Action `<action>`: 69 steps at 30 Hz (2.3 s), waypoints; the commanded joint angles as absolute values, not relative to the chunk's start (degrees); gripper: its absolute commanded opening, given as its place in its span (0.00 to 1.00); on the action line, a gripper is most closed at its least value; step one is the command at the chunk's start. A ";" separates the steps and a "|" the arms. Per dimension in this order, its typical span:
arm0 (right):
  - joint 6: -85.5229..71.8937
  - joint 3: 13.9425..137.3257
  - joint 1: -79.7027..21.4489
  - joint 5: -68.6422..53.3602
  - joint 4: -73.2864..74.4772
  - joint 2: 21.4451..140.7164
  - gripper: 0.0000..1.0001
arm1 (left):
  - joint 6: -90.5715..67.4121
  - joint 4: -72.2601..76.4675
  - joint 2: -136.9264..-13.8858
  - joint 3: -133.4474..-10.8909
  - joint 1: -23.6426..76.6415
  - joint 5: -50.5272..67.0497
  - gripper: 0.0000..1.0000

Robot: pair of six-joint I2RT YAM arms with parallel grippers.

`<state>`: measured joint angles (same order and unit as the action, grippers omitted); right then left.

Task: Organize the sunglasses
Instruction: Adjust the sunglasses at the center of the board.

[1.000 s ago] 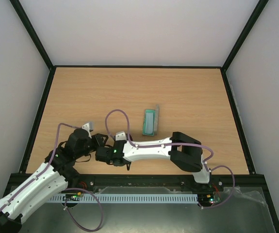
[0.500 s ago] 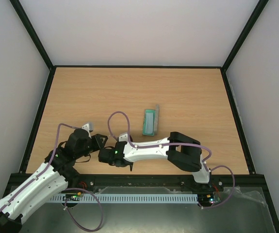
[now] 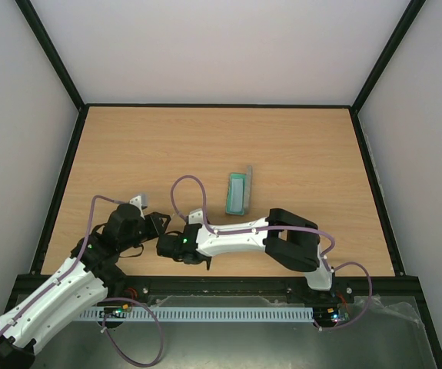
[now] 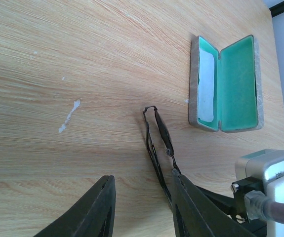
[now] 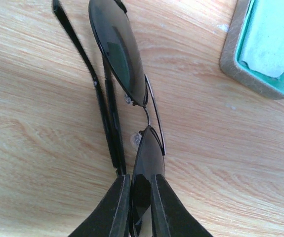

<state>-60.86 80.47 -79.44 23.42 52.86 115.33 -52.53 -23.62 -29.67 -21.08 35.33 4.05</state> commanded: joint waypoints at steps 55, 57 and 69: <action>-58.19 40.31 -65.87 2.36 29.68 70.40 0.20 | -50.67 -20.42 -40.89 -27.59 34.85 4.37 0.33; -58.22 38.40 -65.96 -1.37 26.73 70.53 0.17 | -50.66 -20.22 -40.90 -27.39 34.83 4.39 0.33; -60.36 34.08 -65.60 2.55 26.03 75.34 0.17 | -51.10 -19.66 -40.16 -25.84 34.85 4.37 0.33</action>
<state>-59.66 33.45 -66.41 -1.37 24.77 73.73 -51.42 -20.18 -40.64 -26.63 35.05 4.05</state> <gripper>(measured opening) 0.167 0.326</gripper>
